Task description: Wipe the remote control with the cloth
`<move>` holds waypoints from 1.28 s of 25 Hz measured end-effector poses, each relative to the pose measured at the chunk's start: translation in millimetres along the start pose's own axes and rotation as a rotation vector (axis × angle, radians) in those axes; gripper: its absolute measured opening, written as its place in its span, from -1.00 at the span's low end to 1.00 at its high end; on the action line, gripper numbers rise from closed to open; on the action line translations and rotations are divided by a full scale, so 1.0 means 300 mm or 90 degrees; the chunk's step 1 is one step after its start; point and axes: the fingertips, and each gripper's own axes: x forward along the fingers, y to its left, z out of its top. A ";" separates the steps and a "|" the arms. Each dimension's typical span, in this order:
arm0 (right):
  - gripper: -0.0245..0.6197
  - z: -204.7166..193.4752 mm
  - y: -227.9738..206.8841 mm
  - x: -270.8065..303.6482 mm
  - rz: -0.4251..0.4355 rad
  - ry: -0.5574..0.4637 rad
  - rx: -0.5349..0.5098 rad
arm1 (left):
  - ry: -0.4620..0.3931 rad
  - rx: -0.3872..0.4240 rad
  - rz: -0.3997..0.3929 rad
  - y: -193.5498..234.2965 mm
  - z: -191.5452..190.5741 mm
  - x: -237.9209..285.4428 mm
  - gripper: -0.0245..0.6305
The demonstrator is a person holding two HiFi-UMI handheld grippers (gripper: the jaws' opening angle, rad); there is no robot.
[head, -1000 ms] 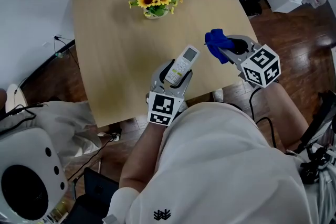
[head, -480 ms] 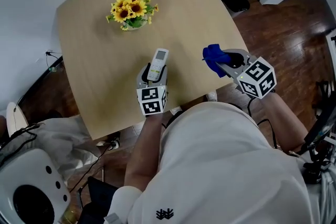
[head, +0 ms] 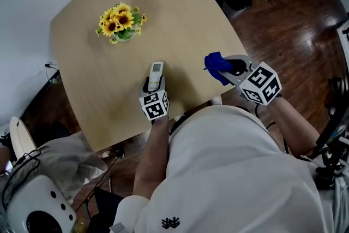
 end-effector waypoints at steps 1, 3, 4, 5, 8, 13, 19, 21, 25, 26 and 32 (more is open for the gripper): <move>-0.65 -0.005 -0.009 -0.013 0.003 0.001 0.001 | 0.012 -0.006 0.004 -0.012 -0.013 0.000 -0.09; -0.65 -0.014 -0.033 -0.053 0.012 0.002 0.003 | 0.034 -0.013 0.019 -0.045 -0.031 -0.010 -0.09; -0.65 -0.020 -0.046 -0.075 0.016 0.002 0.004 | 0.045 -0.016 0.027 -0.063 -0.038 -0.014 -0.09; -0.65 -0.028 -0.057 -0.092 0.019 0.001 0.005 | 0.056 -0.019 0.033 -0.078 -0.049 -0.013 -0.09; -0.65 -0.050 -0.073 -0.091 0.026 0.001 0.009 | 0.083 -0.028 0.045 -0.075 -0.092 0.008 -0.09; -0.65 -0.078 -0.093 -0.071 0.033 -0.001 0.009 | 0.123 -0.024 0.050 -0.057 -0.145 0.053 -0.09; -0.65 -0.095 -0.093 -0.070 0.035 0.000 0.009 | 0.135 0.000 0.060 -0.029 -0.167 0.053 -0.09; -0.65 -0.099 -0.095 -0.066 0.036 -0.001 0.011 | 0.134 0.007 0.059 -0.016 -0.166 0.056 -0.09; -0.65 -0.102 -0.099 -0.063 0.035 -0.002 0.012 | 0.138 0.027 0.055 0.013 -0.172 0.052 0.05; -0.65 -0.107 -0.104 -0.065 0.035 -0.004 0.013 | 0.135 0.035 0.059 0.017 -0.173 0.045 0.06; -0.65 -0.131 -0.110 -0.029 0.059 -0.028 0.029 | 0.078 0.050 0.103 0.062 -0.158 -0.116 0.06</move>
